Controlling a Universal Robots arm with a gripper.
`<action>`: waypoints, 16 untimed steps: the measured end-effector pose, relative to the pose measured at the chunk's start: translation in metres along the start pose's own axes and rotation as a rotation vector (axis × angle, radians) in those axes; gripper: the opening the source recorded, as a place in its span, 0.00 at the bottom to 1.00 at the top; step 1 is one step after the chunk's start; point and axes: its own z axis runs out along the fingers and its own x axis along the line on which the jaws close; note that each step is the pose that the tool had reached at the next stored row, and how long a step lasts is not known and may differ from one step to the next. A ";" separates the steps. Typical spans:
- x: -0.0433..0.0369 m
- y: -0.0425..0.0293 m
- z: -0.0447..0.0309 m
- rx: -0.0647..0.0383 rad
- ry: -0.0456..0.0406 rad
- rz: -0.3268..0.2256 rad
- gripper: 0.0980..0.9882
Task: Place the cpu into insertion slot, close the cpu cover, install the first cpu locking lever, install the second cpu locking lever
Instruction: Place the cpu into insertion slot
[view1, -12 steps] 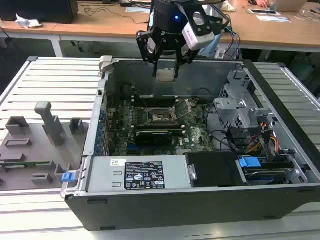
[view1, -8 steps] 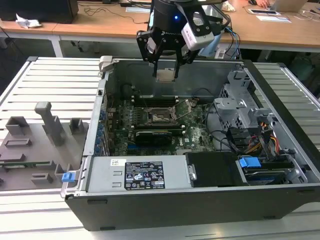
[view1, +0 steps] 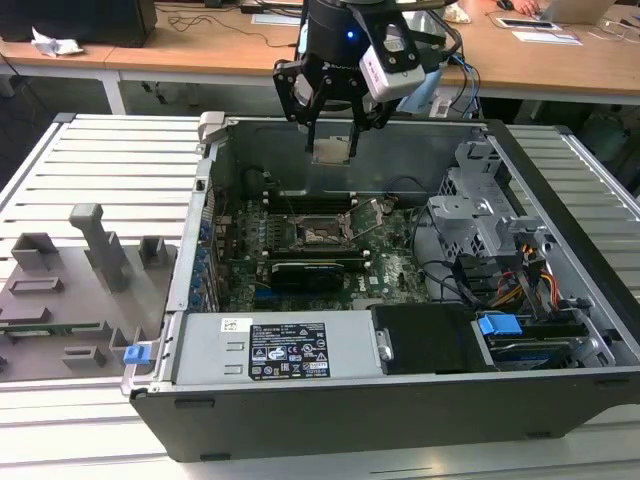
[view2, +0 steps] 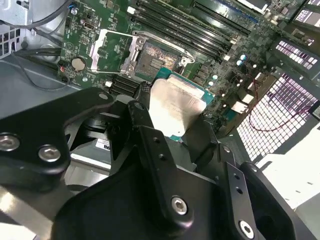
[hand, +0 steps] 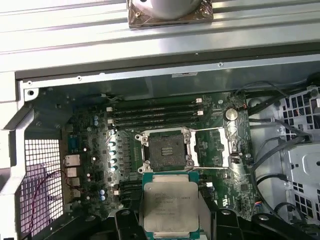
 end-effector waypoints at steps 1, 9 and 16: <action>0.0000 0.0000 0.0001 0.000 -0.0024 0.028 0.48; 0.0000 0.0000 0.0004 -0.002 -0.0110 0.124 0.48; 0.0000 0.0000 0.0005 -0.004 -0.0167 0.188 0.48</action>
